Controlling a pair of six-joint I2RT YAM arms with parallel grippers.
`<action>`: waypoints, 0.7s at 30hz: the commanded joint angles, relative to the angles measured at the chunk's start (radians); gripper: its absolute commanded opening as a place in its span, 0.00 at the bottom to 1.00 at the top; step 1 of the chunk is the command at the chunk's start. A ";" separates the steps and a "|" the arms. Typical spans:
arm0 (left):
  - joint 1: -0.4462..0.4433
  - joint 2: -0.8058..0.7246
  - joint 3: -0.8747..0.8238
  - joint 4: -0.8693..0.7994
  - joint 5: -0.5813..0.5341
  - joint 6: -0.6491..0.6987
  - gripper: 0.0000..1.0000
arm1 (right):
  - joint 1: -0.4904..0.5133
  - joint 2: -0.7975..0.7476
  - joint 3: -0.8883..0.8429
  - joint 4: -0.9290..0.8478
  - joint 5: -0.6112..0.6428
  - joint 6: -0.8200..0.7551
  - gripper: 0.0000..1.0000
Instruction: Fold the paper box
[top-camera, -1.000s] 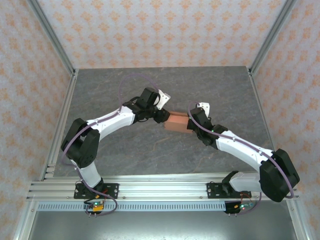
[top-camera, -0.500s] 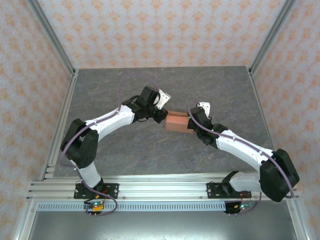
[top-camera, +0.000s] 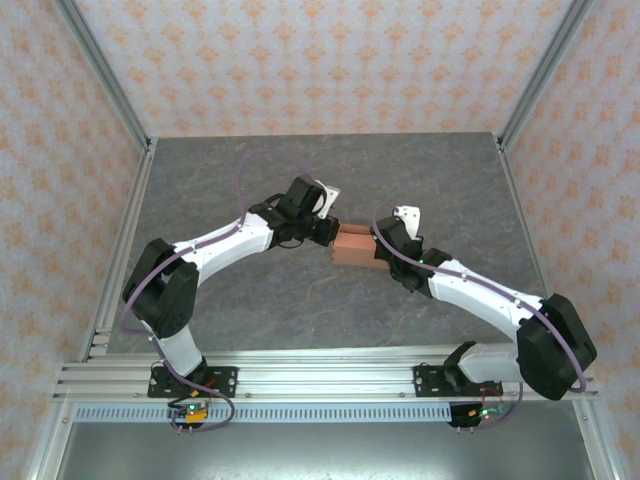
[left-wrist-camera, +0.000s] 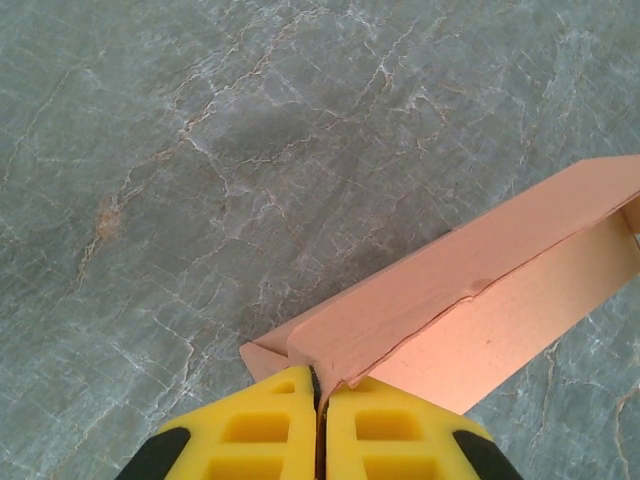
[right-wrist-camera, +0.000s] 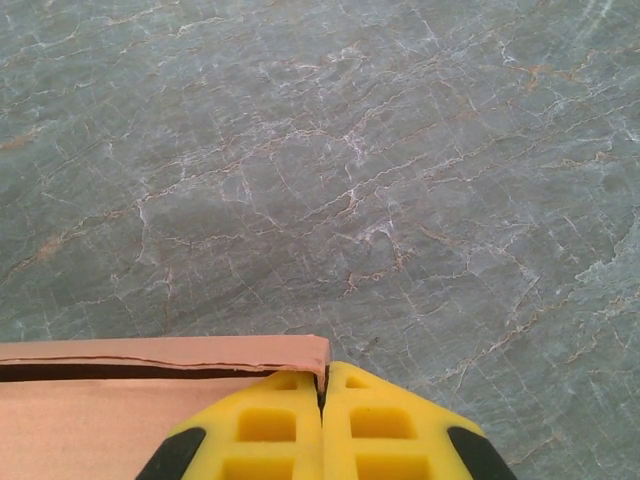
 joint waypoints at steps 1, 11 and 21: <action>-0.022 -0.007 0.009 0.040 -0.005 -0.100 0.09 | 0.019 0.017 0.012 -0.001 0.000 0.031 0.05; -0.045 -0.005 -0.045 0.119 -0.010 -0.256 0.09 | 0.019 0.003 0.008 -0.010 0.015 0.030 0.04; -0.089 0.000 -0.091 0.098 -0.149 -0.181 0.08 | 0.019 -0.003 0.001 -0.004 0.027 0.035 0.04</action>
